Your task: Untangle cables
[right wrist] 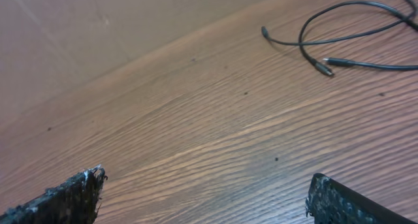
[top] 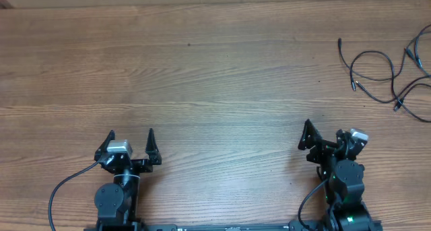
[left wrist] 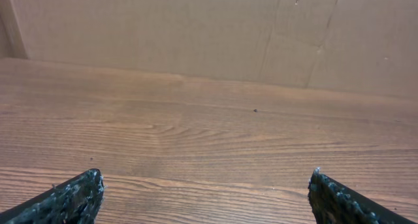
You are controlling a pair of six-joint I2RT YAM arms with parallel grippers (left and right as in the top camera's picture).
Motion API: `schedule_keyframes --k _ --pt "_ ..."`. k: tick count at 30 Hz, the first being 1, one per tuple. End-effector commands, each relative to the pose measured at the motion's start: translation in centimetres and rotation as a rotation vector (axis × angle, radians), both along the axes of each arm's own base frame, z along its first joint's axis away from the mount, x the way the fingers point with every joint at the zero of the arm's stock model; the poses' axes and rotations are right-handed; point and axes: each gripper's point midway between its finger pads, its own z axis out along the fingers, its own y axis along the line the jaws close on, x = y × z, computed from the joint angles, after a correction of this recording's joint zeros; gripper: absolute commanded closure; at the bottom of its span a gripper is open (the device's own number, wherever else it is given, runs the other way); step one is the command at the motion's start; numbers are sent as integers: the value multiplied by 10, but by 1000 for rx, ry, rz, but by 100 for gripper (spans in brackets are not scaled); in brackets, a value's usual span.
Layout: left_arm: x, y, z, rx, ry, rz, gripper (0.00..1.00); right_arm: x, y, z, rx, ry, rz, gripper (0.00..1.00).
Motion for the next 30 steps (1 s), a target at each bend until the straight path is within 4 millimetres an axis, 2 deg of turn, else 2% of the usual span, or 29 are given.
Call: schedule_keyframes --k 1,17,30 --pt "0 3 1 20 -8 15 0 -4 -9 4 -10 -25 -38 0" --pt "0 3 1 20 -8 15 0 -15 -29 68 19 -306 -118 0" --pt "0 3 1 20 -8 15 0 -15 -37 68 3 -305 -143 0"
